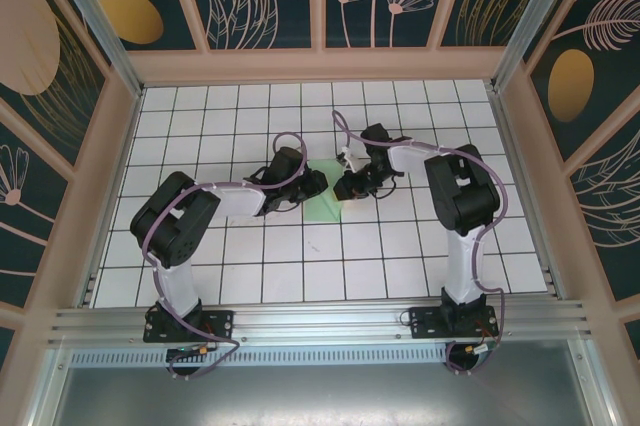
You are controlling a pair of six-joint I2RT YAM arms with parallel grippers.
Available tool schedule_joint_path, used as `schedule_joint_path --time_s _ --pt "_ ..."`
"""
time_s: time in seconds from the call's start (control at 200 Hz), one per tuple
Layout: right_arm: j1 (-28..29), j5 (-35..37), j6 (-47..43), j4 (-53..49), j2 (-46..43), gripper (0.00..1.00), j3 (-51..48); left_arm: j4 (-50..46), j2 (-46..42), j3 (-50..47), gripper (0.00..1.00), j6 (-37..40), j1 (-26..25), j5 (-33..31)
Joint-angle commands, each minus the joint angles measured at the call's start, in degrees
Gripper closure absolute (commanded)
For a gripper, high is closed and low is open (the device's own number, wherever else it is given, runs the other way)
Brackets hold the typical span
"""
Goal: Fold a paper plane with a square sheet of paper (pick it up from the middle)
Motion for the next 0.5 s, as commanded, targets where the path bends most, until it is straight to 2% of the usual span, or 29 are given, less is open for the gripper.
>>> schedule_joint_path --time_s 0.0,0.25,0.335,0.495 --pt "-0.53 -2.82 0.45 1.49 -3.19 0.76 -1.39 0.92 0.78 -0.16 0.72 0.11 0.32 -0.91" --pt "-1.31 -4.43 1.34 2.89 -3.72 0.73 -2.15 0.59 1.08 -0.39 0.72 0.31 0.24 -1.17" --pt "-1.42 -4.64 1.84 3.61 -4.13 0.66 -2.65 0.57 1.3 -0.24 0.72 0.23 0.32 -1.26" --pt "-1.76 -4.24 3.19 5.64 -5.36 0.65 -4.59 0.26 1.5 -0.26 0.72 0.07 0.27 -1.61"
